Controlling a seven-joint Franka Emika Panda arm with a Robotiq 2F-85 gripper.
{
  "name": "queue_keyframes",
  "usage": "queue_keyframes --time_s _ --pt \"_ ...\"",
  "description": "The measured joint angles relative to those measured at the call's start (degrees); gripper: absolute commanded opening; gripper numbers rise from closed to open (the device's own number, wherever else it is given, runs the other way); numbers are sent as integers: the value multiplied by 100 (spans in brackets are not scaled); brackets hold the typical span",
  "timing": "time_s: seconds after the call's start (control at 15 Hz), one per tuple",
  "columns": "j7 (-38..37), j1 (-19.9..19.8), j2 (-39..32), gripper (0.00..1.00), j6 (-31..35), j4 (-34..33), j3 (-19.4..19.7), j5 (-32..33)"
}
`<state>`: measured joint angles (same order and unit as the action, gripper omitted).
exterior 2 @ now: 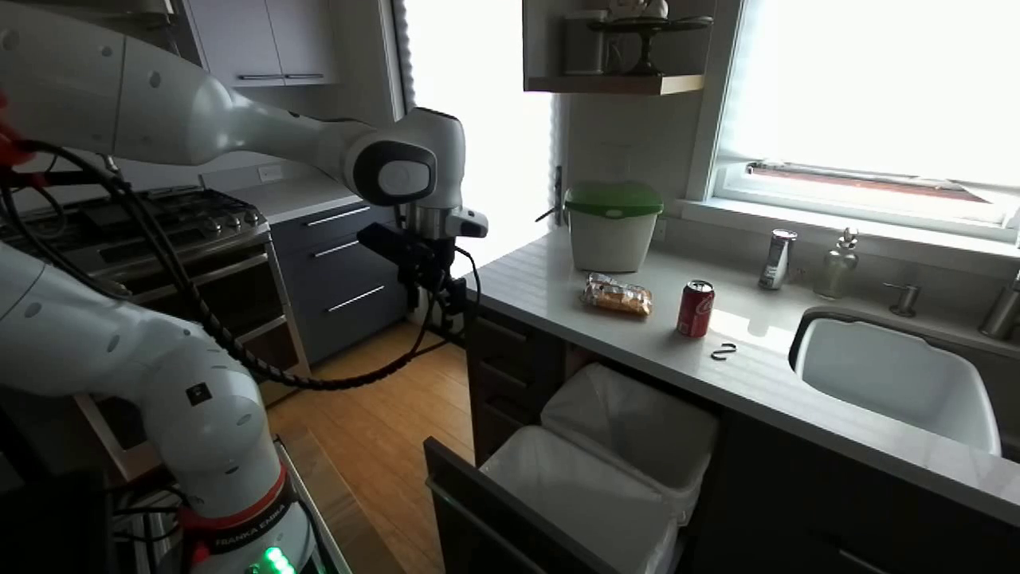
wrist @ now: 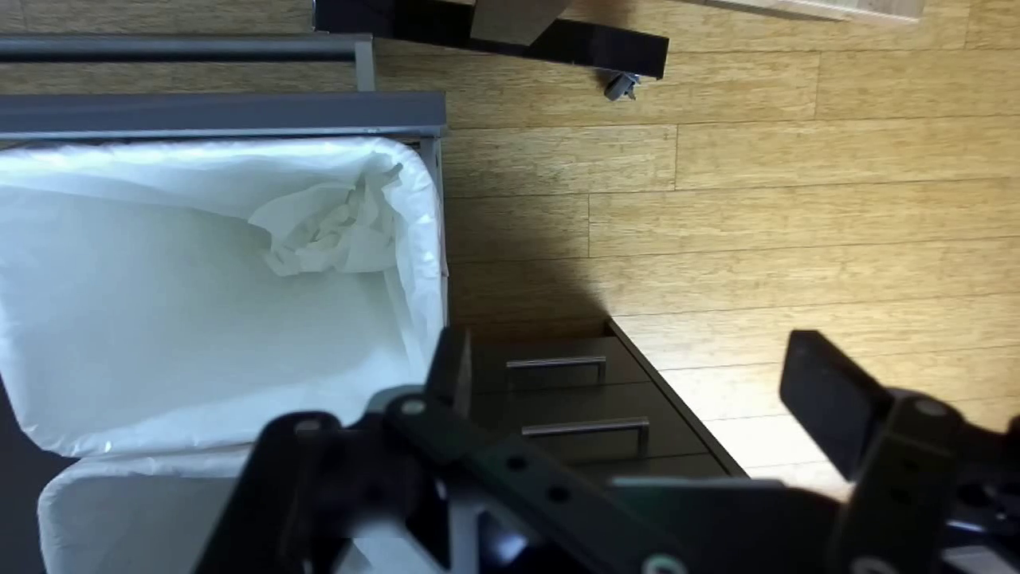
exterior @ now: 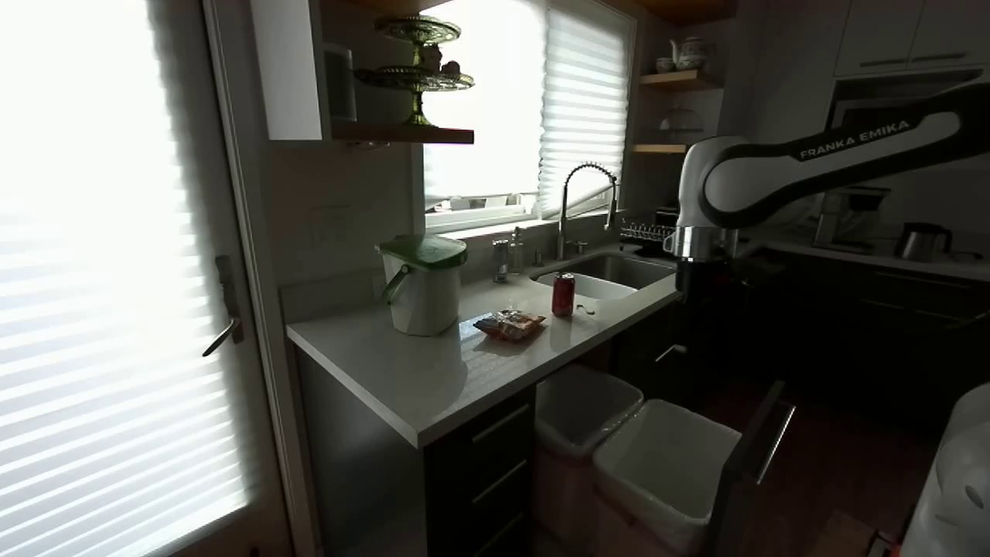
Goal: Pick up the orange snacks packet on the counter top and drop it in the waste bin drawer
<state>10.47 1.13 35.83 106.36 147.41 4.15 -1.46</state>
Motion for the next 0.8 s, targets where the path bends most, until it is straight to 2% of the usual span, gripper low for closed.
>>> queue_keyframes --time_s 0.2,0.33,0.8 --pt "-147 -16 -87 100 138 -73 -9 -17" --pt "-581 -66 -380 100 364 -343 -58 -23" --pt "-2702 -382 -2310 100 1492 -2261 -450 77"
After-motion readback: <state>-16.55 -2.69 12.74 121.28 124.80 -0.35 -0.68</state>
